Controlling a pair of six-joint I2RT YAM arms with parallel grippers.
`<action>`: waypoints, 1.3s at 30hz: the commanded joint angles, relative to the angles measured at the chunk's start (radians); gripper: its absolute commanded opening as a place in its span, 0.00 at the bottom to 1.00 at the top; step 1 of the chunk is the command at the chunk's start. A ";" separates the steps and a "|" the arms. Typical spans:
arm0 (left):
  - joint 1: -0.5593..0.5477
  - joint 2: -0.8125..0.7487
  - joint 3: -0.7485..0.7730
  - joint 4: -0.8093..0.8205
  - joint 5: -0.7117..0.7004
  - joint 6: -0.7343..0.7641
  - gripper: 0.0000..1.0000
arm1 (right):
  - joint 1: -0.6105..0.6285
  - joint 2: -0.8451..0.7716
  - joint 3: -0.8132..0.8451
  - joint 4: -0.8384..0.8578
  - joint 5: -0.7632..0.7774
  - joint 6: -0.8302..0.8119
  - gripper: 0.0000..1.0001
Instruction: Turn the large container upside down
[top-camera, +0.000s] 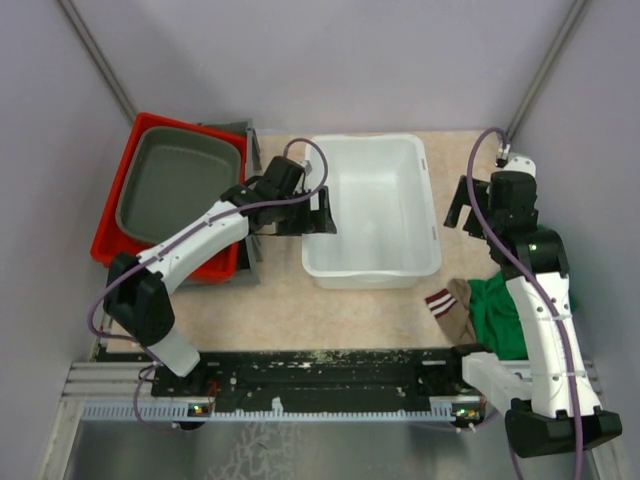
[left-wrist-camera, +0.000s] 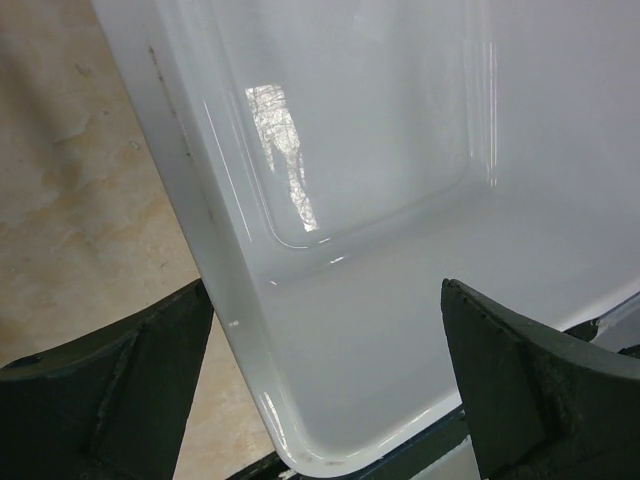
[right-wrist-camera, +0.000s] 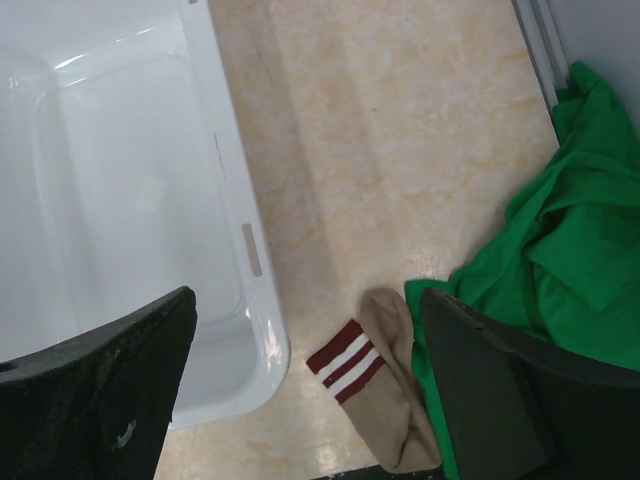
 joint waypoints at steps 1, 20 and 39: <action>-0.008 -0.011 -0.012 0.044 0.048 -0.015 1.00 | -0.003 -0.022 0.007 0.023 -0.016 -0.023 0.94; -0.165 -0.012 0.064 0.030 0.008 0.010 1.00 | -0.003 -0.011 -0.003 0.021 -0.146 -0.056 0.94; 0.120 -0.284 0.034 -0.103 -0.067 0.049 1.00 | 0.376 0.098 -0.070 0.122 -0.185 0.127 0.94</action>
